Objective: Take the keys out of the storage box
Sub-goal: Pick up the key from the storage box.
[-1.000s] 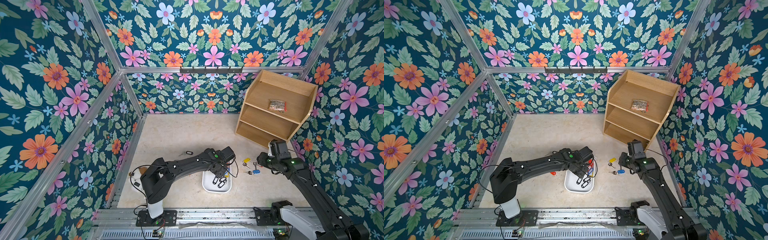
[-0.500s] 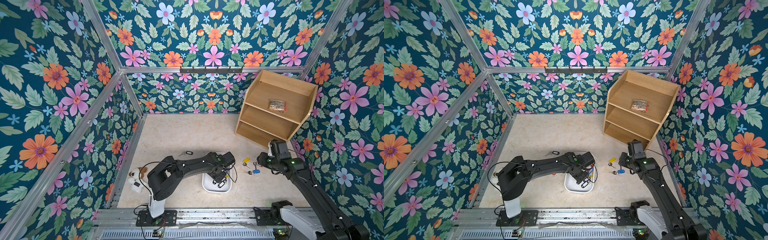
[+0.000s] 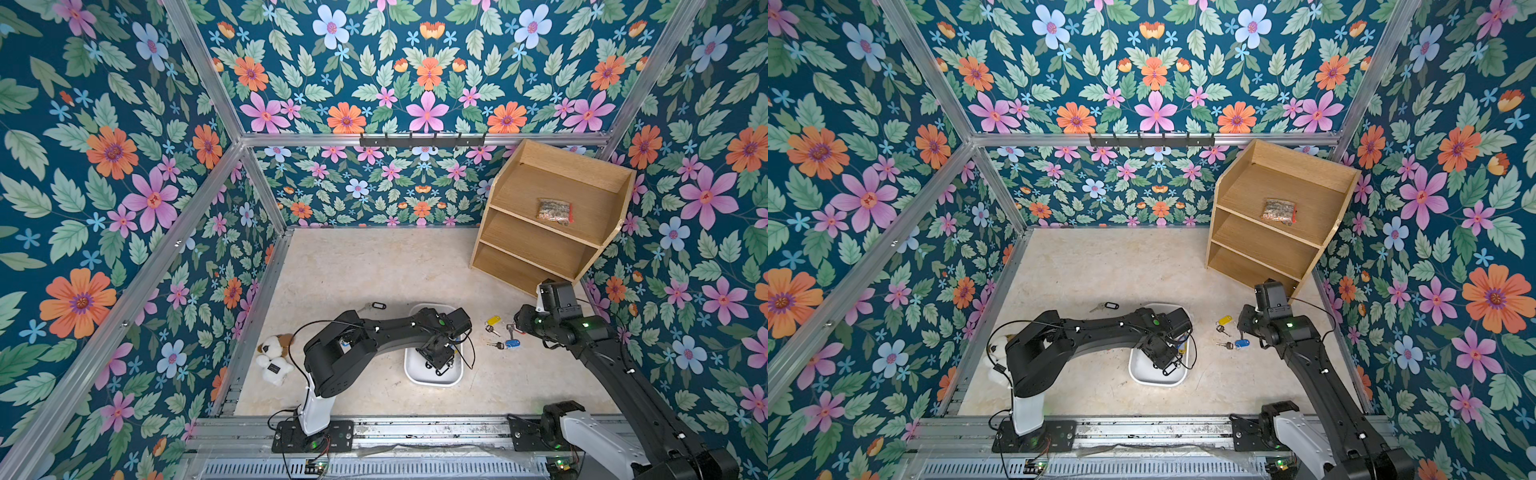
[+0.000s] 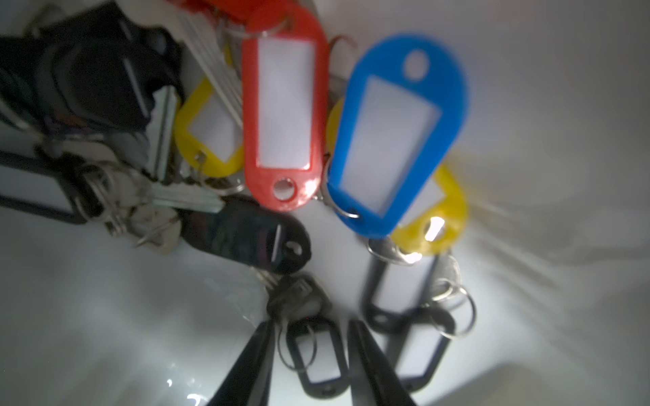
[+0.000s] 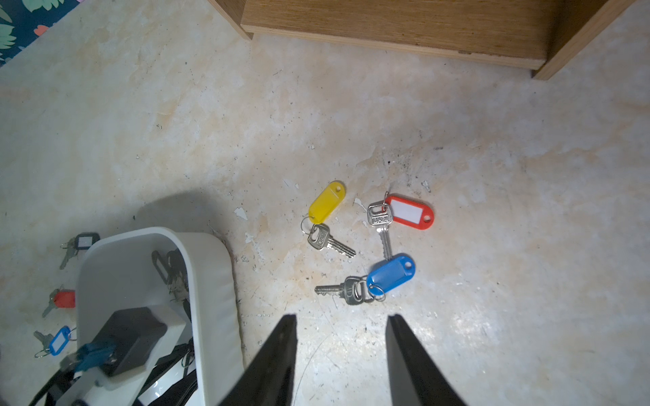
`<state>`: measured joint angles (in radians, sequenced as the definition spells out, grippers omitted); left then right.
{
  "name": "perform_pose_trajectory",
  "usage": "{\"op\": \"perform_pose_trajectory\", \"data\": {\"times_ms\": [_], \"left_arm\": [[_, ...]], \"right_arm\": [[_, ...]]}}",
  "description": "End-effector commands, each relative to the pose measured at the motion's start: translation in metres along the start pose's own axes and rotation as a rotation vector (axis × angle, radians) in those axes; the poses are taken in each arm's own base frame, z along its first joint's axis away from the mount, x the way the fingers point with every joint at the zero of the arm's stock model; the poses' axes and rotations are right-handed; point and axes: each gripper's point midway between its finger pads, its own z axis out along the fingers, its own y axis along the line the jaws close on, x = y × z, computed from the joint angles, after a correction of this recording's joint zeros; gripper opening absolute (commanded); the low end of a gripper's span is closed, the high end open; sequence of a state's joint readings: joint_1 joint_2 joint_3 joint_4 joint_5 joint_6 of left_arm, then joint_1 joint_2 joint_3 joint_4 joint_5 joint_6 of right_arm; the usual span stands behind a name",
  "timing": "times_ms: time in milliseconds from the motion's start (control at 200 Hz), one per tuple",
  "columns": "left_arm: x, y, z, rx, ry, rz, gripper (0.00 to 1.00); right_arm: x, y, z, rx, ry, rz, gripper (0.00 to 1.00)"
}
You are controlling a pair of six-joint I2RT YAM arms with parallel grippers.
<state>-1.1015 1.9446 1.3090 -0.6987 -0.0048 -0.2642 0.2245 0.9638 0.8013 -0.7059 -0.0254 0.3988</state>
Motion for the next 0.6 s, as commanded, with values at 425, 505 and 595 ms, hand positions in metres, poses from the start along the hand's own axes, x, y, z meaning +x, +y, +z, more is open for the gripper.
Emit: {"op": "perform_pose_trajectory", "data": {"times_ms": [425, 505, 595], "left_arm": [[-0.0044, 0.0088, 0.0031, -0.043, 0.015, -0.007, 0.1], [-0.0046, 0.0103, 0.0006, -0.051, 0.015, -0.011, 0.03], [-0.0054, 0.0113, -0.0036, -0.053, 0.008, -0.014, 0.02]], "right_arm": [[-0.0011, 0.0, 0.0006, 0.0, -0.007, -0.001, 0.42], [-0.0014, 0.0002, 0.0009, 0.0, -0.007, -0.004, 0.42], [-0.0012, 0.0002, 0.0012, 0.0, -0.007, -0.003, 0.41]]}}
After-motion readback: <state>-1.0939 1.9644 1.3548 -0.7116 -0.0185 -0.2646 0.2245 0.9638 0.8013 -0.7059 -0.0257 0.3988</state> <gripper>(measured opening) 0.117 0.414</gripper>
